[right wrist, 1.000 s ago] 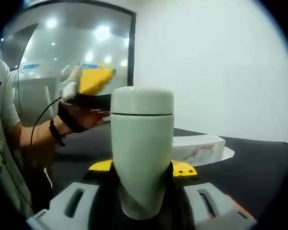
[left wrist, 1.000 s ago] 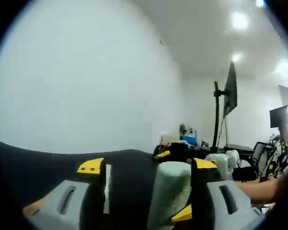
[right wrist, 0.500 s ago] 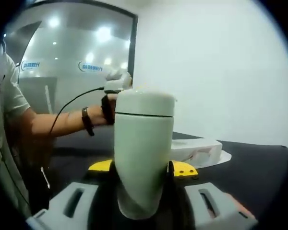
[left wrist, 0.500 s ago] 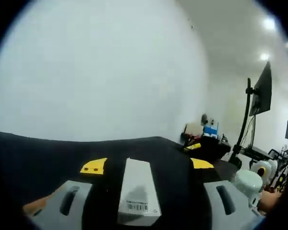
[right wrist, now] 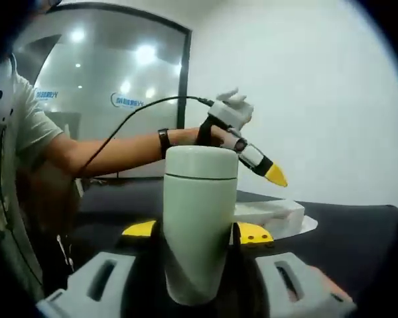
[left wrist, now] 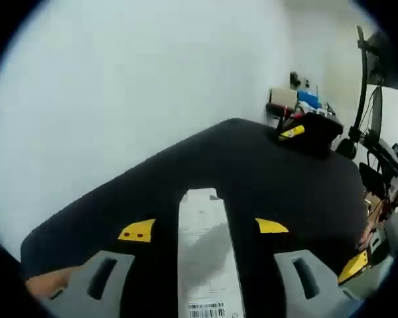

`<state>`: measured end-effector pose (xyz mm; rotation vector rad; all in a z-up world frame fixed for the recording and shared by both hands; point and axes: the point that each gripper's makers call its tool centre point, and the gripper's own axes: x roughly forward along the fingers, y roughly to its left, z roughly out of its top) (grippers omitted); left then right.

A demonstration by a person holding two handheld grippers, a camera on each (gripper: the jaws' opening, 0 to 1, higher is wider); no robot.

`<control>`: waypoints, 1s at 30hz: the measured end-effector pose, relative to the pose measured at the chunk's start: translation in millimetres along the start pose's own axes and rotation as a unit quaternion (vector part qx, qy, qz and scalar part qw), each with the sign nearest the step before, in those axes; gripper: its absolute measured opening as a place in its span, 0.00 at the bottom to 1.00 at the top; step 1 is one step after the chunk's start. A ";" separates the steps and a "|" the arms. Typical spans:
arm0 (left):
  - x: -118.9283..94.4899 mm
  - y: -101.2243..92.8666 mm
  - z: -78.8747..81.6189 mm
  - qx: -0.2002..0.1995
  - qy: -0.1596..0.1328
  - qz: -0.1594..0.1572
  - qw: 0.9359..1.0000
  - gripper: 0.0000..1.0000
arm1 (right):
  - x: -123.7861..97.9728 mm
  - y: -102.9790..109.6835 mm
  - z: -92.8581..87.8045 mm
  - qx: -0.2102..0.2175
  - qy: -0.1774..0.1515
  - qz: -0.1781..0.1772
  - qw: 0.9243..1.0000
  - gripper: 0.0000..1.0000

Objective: Assemble the cup parts correctly, then place the assembled cup into the box.

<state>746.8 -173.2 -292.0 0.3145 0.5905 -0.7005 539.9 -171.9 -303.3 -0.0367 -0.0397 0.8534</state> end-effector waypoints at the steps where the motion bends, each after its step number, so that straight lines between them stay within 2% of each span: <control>1: 2.9 -3.9 -2.8 0.022 0.012 -0.007 1.000 0.51 | -2.0 -1.7 -0.5 0.001 0.000 -0.001 1.000 0.42; 2: 7.6 -4.3 -3.0 0.009 0.018 0.000 1.000 0.53 | -3.4 -2.9 -0.9 0.002 0.000 -0.003 1.000 0.42; 3: 10.5 -8.7 -8.3 0.015 0.036 -0.013 0.999 0.52 | -5.8 -4.4 -1.1 0.004 0.001 -0.004 1.000 0.42; 5: 16.5 -18.4 -13.1 0.001 0.056 -0.044 0.997 0.53 | -11.6 -7.0 0.1 0.007 0.000 -0.006 1.000 0.42; 6: 21.7 -14.9 -15.9 -0.010 0.074 -0.042 0.996 0.53 | -14.8 -8.5 1.8 0.008 -0.003 -0.007 1.000 0.42; 8: 32.2 -8.7 -17.1 -0.005 0.086 -0.043 0.995 0.54 | -22.9 -13.2 8.0 0.013 -0.011 -0.012 1.000 0.41; 10: 37.3 -5.5 -25.7 -0.014 0.120 -0.046 0.992 0.54 | -29.6 -17.5 13.6 0.017 -0.018 -0.016 1.000 0.41; 12: 43.9 -1.1 -35.9 -0.028 0.167 -0.053 0.984 0.54 | -35.4 -20.3 18.3 0.018 -0.023 -0.019 0.999 0.41; 13: 48.9 1.3 -36.2 -0.024 0.169 -0.051 0.984 0.53 | -38.3 -21.1 20.8 0.019 -0.026 -0.020 0.999 0.41; 14: 51.6 5.0 -41.0 -0.024 0.190 -0.044 0.981 0.52 | -41.2 -21.6 23.1 0.020 -0.029 -0.020 0.999 0.41; 16: 59.2 8.8 -41.7 -0.010 0.195 -0.029 0.980 0.49 | -45.3 -21.1 25.3 0.020 -0.031 -0.022 0.999 0.41; 18: 63.2 -0.3 -42.0 -0.016 0.204 -0.037 0.978 0.45 | -50.8 -22.3 25.0 0.018 -0.030 -0.026 0.999 0.41; 24: 61.7 -7.1 -49.9 0.005 0.247 -0.042 0.968 0.47 | -63.5 -32.5 15.3 0.024 -0.023 -0.042 0.999 0.39; 27: 58.6 -14.4 -59.8 0.009 0.271 -0.040 0.962 0.52 | -65.7 -37.2 13.2 0.030 -0.024 -0.048 0.998 0.38; 29: 64.9 -12.0 -67.1 0.021 0.282 -0.036 0.959 0.61 | -66.5 -38.6 11.8 0.031 -0.023 -0.051 0.998 0.38; 30: 65.5 -13.4 -72.4 0.021 0.292 -0.039 0.955 0.60 | -67.1 -39.2 10.7 0.031 -0.023 -0.052 0.998 0.38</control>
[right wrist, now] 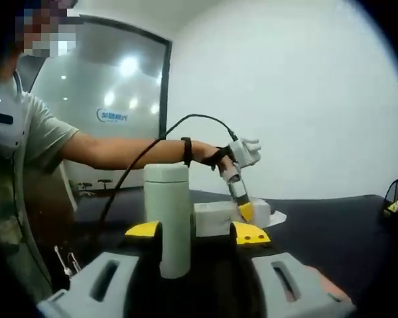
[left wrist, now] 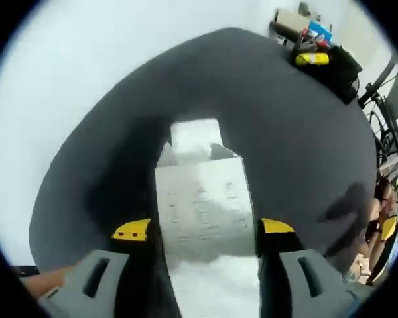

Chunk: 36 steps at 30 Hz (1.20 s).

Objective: Assemble the cup parts correctly, then place the assembled cup into the box.

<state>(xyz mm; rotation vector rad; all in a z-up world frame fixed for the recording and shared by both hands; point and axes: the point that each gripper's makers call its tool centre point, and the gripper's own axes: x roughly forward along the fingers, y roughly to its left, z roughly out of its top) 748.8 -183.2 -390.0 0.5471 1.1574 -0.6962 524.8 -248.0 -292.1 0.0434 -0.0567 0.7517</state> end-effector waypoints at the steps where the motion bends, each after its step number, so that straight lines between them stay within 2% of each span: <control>1: 5.3 0.8 2.1 -0.001 0.000 -0.003 1.000 0.56 | -0.6 -0.7 -1.4 0.001 0.002 -0.001 1.000 0.38; 2: 7.0 3.2 3.5 0.001 -0.005 0.006 1.000 0.56 | -1.5 -1.4 -3.3 0.002 0.004 -0.003 1.000 0.37; 4: 3.3 0.9 3.2 0.005 -0.002 0.004 1.000 0.55 | -3.4 -2.7 -5.8 0.002 0.006 -0.004 1.000 0.37; 5: 2.4 3.6 3.4 0.027 -0.003 0.009 1.000 0.54 | -4.4 -4.1 -7.1 0.004 0.007 -0.005 1.000 0.37; 6: 1.7 4.8 4.9 0.023 -0.001 0.008 1.000 0.53 | -5.1 -5.5 -8.2 0.005 0.008 -0.007 1.000 0.37; 8: 0.3 11.3 11.9 0.017 -0.017 0.016 1.000 0.52 | -5.4 -9.1 -9.4 0.008 0.008 -0.013 1.000 0.36; 11: -3.4 11.8 15.4 0.010 -0.031 0.006 0.999 0.52 | -6.1 -11.4 -8.9 0.011 0.005 -0.017 1.000 0.36; 13: -8.5 10.4 17.3 0.017 -0.054 0.009 0.998 0.52 | -6.7 -12.4 -10.2 0.012 0.006 -0.020 1.000 0.36; 14: -11.4 12.6 25.9 0.013 -0.082 0.012 0.997 0.52 | -7.2 -12.8 -11.3 0.012 0.007 -0.021 1.000 0.36; 15: -14.3 12.8 30.3 0.012 -0.093 0.003 0.996 0.52 | -7.6 -13.5 -12.4 0.013 0.008 -0.023 1.000 0.36; 17: -24.3 16.4 43.4 0.008 -0.140 0.000 0.990 0.52 | -9.2 -16.1 -15.1 0.015 0.010 -0.027 0.999 0.36; 18: -28.8 17.5 46.1 0.001 -0.154 -0.003 0.988 0.52 | -10.5 -17.4 -15.7 0.018 0.008 -0.028 0.999 0.36; 19: -35.6 22.9 53.2 -0.003 -0.182 0.006 0.983 0.52 | -11.8 -18.7 -15.2 0.024 0.005 -0.028 0.999 0.36; 20: -43.7 23.1 60.5 0.010 -0.218 0.007 0.976 0.52 | -13.1 -20.4 -13.8 0.030 -0.001 -0.029 0.999 0.36; 21: -49.5 22.9 60.9 0.003 -0.231 0.005 0.973 0.52 | -14.5 -22.3 -12.5 0.035 -0.006 -0.031 0.999 0.36; 23: -67.5 20.7 68.6 0.004 -0.290 0.007 0.957 0.51 | -16.6 -25.4 -10.7 0.041 -0.012 -0.033 0.999 0.36; 25: -80.9 18.0 71.1 0.003 -0.329 0.010 0.944 0.52 | -18.8 -29.4 -8.9 0.045 -0.015 -0.039 0.998 0.36; 27: -100.7 10.9 76.9 0.007 -0.393 0.005 0.919 0.52 | -20.8 -33.8 -6.0 0.052 -0.021 -0.044 0.997 0.36; 28: -109.5 8.1 75.8 -0.006 -0.415 0.004 0.910 0.52 | -21.6 -37.3 -3.2 0.060 -0.027 -0.047 0.997 0.36; 29: -119.7 4.0 76.6 0.000 -0.447 0.005 0.895 0.52 | -21.7 -40.0 -0.9 0.065 -0.032 -0.051 0.996 0.36; 30: -127.8 3.3 75.6 -0.002 -0.470 0.009 0.883 0.52 | -21.3 -43.9 2.1 0.072 -0.038 -0.056 0.995 0.36; 31: -134.0 -0.6 74.0 0.003 -0.489 0.004 0.872 0.52 | -19.9 -48.3 4.8 0.078 -0.040 -0.060 0.994 0.36; 32: -137.8 -1.8 70.9 0.000 -0.502 0.010 0.865 0.52 | -18.4 -51.9 7.6 0.081 -0.041 -0.062 0.994 0.36; 33: -143.1 -4.4 68.2 0.006 -0.520 0.017 0.854 0.52 | -15.8 -57.9 12.0 0.086 -0.045 -0.071 0.993 0.36; 35: -148.5 -1.4 65.6 -0.002 -0.544 0.027 0.839 0.52 | -10.2 -67.9 19.1 0.095 -0.049 -0.080 0.991 0.37; 36: -155.1 -3.0 65.0 0.003 -0.567 0.023 0.823 0.52 | -5.5 -73.3 24.0 0.098 -0.050 -0.082 0.991 0.38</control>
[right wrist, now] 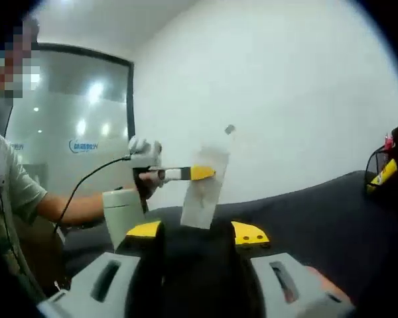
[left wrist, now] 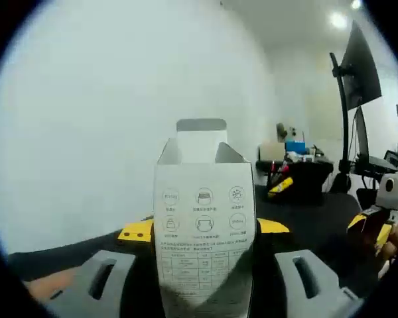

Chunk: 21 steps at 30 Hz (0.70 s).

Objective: Assemble the cup parts correctly, then place the assembled cup into the box.

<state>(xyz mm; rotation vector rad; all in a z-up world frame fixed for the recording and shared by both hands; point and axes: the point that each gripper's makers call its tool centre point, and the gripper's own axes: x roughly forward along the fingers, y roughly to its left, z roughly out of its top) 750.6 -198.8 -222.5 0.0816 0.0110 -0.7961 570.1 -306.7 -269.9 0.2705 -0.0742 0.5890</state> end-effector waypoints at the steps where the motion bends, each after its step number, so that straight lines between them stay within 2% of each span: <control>1: -3.6 2.0 0.9 -0.005 -0.010 0.007 1.000 0.52 | 7.2 -3.3 4.8 0.004 0.001 -0.004 1.000 0.40; 2: -9.2 2.0 8.3 -0.002 -0.048 0.013 0.999 0.52 | 14.5 -6.0 9.2 0.006 0.003 -0.008 1.000 0.43; 4: -12.9 3.1 9.8 -0.008 -0.070 0.012 0.997 0.52 | 32.6 -6.8 19.3 -0.001 0.006 -0.009 1.000 0.46; 6: -17.0 8.7 8.2 0.005 -0.092 0.029 0.995 0.52 | 49.1 -7.4 28.2 -0.009 0.006 -0.014 1.000 0.50; 8: -18.7 11.3 -1.2 0.005 -0.093 0.038 0.995 0.52 | 64.2 -5.5 35.0 -0.015 0.006 -0.012 1.000 0.54; 9: -18.0 13.0 -1.8 0.004 -0.105 0.035 0.994 0.52 | 74.0 -5.8 39.1 -0.016 0.006 -0.012 1.000 0.58; 10: -16.8 16.0 -8.7 -0.006 -0.096 0.041 0.995 0.52 | 83.8 -5.6 43.0 -0.019 0.005 -0.011 1.000 0.60; 13: -17.2 15.0 -16.2 -0.006 -0.101 0.044 0.994 0.52 | 114.6 -0.5 46.2 -0.037 0.028 0.005 0.999 0.59; 15: -17.7 14.3 -18.4 -0.012 -0.105 0.045 0.993 0.51 | 138.6 4.0 45.2 -0.021 0.047 0.021 0.998 0.61; 17: -18.2 10.3 -17.7 -0.019 -0.108 0.042 0.993 0.51 | 156.0 3.0 33.6 0.033 0.086 0.025 0.995 0.64; 19: -17.2 8.4 -18.9 -0.020 -0.109 0.041 0.993 0.51 | 170.9 1.0 25.9 0.076 0.104 0.029 0.991 0.68; 20: -16.4 7.2 -19.7 -0.023 -0.106 0.038 0.993 0.51 | 177.3 -2.9 17.6 0.098 0.128 0.022 0.987 0.69; 21: -16.2 6.7 -19.9 -0.024 -0.107 0.038 0.993 0.51 | 184.3 -4.4 15.6 0.093 0.132 0.026 0.987 0.71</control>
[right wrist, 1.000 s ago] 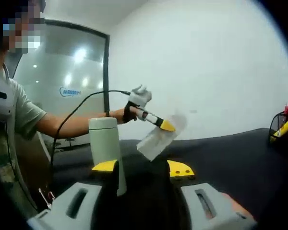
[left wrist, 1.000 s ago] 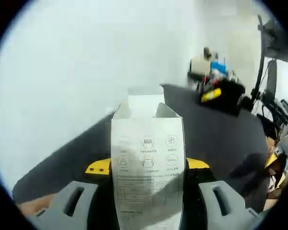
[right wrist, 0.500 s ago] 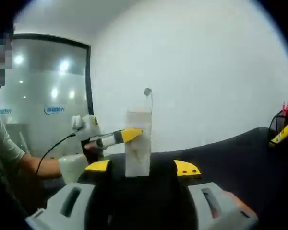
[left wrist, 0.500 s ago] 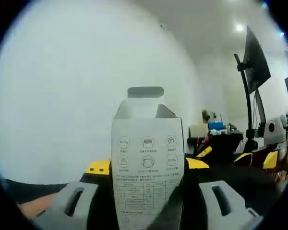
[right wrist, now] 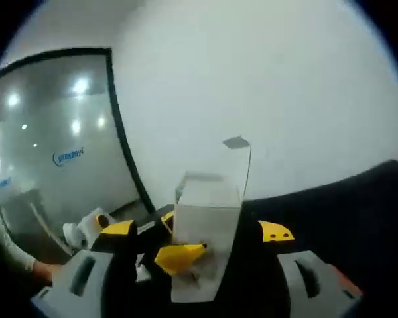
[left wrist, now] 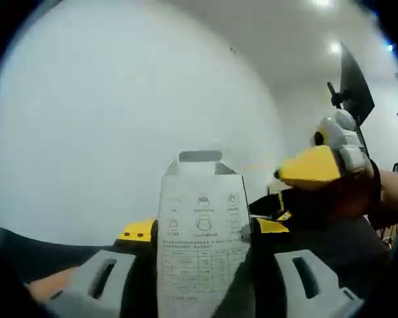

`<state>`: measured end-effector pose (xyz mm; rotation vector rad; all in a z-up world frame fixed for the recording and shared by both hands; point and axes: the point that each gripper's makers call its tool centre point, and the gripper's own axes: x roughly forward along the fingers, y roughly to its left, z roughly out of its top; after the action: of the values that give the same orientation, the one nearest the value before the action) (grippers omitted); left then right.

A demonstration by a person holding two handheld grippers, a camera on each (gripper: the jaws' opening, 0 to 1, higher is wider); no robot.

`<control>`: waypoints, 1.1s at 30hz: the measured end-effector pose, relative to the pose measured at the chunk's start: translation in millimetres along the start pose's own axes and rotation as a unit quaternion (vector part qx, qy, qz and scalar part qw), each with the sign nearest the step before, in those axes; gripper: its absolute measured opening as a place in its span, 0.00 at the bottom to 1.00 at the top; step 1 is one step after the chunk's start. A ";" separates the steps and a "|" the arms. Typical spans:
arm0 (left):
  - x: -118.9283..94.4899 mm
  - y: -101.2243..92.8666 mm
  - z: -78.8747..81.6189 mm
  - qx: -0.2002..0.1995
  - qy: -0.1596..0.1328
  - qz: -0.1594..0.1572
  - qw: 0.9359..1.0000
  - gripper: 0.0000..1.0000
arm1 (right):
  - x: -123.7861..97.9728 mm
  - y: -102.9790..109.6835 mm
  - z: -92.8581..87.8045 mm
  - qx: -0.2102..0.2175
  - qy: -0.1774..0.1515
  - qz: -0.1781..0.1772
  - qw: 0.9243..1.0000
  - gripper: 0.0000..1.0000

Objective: Assemble the cup parts correctly, then place the assembled cup into the box.

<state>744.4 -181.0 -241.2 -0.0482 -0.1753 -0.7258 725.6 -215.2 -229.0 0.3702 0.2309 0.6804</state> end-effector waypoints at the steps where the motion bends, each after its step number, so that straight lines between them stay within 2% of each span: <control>1: 0.8 -2.0 -1.0 0.001 0.000 -0.002 1.000 0.51 | 6.1 -0.4 2.1 0.004 -0.004 0.006 1.000 0.71; 2: 0.9 -3.3 -2.2 0.001 0.001 -0.004 1.000 0.51 | 11.5 2.5 -3.3 0.032 0.017 0.018 0.999 0.71; 4: 0.2 -5.9 -2.5 0.002 0.000 -0.006 1.000 0.51 | 20.8 -4.2 -4.4 0.012 0.029 0.006 0.999 0.70; 6: 0.2 -4.5 -1.4 0.001 -0.003 -0.003 1.000 0.51 | 21.2 -10.9 -4.1 -0.011 0.036 -0.008 0.999 0.59; 8: -0.9 -3.3 -1.2 -0.007 -0.004 -0.003 1.000 0.51 | 20.6 -17.4 -2.1 -0.012 0.034 -0.022 0.999 0.50; 9: -2.5 -3.5 -2.6 -0.003 -0.004 -0.002 1.000 0.51 | 21.2 -13.4 -1.3 -0.004 0.035 -0.006 0.999 0.48; 14: -1.8 -4.2 -2.5 0.009 0.002 -0.004 1.000 0.51 | 19.1 -9.4 0.7 -0.026 0.026 -0.004 0.999 0.47; 16: -1.8 -8.5 -4.9 -0.003 0.019 -0.026 0.999 0.52 | 17.8 -10.1 1.4 -0.031 0.024 -0.006 0.999 0.47; 18: -4.0 -8.1 -2.0 -0.005 0.015 -0.042 0.999 0.51 | 15.8 -9.3 7.4 -0.035 0.017 -0.003 0.999 0.47; 20: -9.8 -10.0 -5.7 -0.010 0.044 -0.058 0.997 0.53 | 13.4 -7.5 17.1 -0.050 0.002 -0.003 0.999 0.46; 22: -13.5 -8.6 0.8 -0.006 0.037 -0.065 0.997 0.56 | 11.3 -5.6 23.5 -0.054 -0.003 0.003 0.999 0.46; 23: -16.3 -4.2 2.1 -0.017 0.043 -0.068 0.997 0.59 | 10.1 -5.0 27.2 -0.056 -0.005 0.005 0.998 0.46; 25: -22.5 -3.5 5.3 -0.051 0.051 -0.093 0.993 0.62 | 7.2 -1.2 32.8 -0.059 -0.011 0.010 0.998 0.46; 26: -25.0 4.2 7.8 -0.062 0.054 -0.089 0.993 0.63 | 6.8 -1.3 34.9 -0.060 -0.011 0.011 0.998 0.46; 28: -33.1 9.5 5.7 -0.096 0.078 -0.112 0.986 0.62 | 7.1 -0.8 33.7 -0.067 -0.004 0.018 0.998 0.46; 29: -35.2 23.3 6.2 -0.106 0.081 -0.107 0.985 0.62 | 7.8 -0.9 32.4 -0.070 0.000 0.020 0.997 0.46; 31: -44.1 35.8 2.5 -0.135 0.099 -0.106 0.980 0.59 | 11.9 3.0 31.2 -0.094 -0.006 0.040 0.995 0.46; 33: -53.1 47.3 2.4 -0.137 0.092 -0.105 0.981 0.53 | 15.9 13.7 23.1 -0.135 -0.009 0.068 0.989 0.46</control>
<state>736.5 -110.5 -247.4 -0.2261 0.1001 -0.9570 737.4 -201.0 -203.8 0.1339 0.0938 0.8309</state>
